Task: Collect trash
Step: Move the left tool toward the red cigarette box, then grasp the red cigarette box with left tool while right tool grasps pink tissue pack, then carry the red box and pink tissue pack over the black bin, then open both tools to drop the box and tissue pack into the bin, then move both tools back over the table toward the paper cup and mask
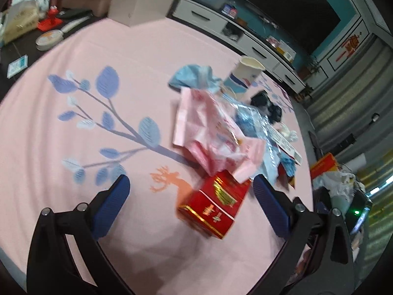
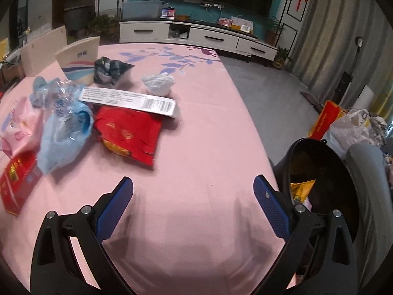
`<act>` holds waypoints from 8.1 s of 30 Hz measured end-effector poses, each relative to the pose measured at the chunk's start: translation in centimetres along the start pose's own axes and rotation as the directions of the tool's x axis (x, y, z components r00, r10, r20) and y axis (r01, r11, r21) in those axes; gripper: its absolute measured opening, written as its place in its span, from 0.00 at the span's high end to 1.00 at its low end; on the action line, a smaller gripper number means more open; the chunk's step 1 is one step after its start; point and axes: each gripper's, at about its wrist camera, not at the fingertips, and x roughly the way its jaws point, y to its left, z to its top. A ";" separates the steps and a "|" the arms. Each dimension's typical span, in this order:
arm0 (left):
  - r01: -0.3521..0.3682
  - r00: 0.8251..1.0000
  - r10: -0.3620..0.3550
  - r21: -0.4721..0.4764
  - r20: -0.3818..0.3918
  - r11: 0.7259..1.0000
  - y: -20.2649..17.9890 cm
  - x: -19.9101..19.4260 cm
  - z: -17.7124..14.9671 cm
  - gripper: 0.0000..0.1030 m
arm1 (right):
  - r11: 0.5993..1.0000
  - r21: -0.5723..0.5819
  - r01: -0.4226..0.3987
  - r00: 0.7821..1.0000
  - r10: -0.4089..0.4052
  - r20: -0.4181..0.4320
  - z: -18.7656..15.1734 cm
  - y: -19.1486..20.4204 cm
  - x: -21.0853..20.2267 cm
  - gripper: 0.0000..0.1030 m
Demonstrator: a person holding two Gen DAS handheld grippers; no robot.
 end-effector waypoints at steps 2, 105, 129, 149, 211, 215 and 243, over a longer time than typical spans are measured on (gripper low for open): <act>0.005 1.000 -0.005 0.006 -0.004 1.000 -0.2 0.1 -0.2 0.03 | 1.000 -0.004 -0.010 1.000 0.010 -0.015 -0.1 0.0 0.3 0.06; 0.057 0.995 -0.062 0.054 0.081 0.997 -0.6 -3.8 -0.5 0.42 | 0.832 0.031 -0.553 0.828 0.553 -0.093 8.0 8.3 -3.2 0.06; 0.069 0.991 -0.069 0.006 0.116 0.998 1.1 -4.9 0.2 0.42 | 0.731 0.099 -0.676 0.683 0.671 -0.288 8.3 15.0 1.9 0.76; 0.066 0.990 -0.083 0.154 0.110 0.986 -4.5 -4.7 -2.3 0.42 | 0.789 0.210 -0.577 0.809 0.587 0.015 2.8 -1.6 -7.1 0.76; 0.435 0.901 -0.351 0.526 -0.256 0.731 -38.4 6.3 -15.5 0.42 | 0.689 0.705 -0.168 0.984 0.077 0.159 -6.2 -29.8 -5.7 0.74; 0.436 0.900 -0.336 0.521 -0.279 0.734 -38.9 7.9 -15.8 0.42 | 0.669 0.723 -0.174 0.984 0.099 0.146 -6.4 -30.0 -4.9 0.74; 0.331 0.943 -0.266 0.464 -0.201 0.822 -35.0 8.3 -12.6 0.08 | 0.668 0.716 -0.202 0.979 0.152 0.134 -5.5 -29.3 -3.8 0.33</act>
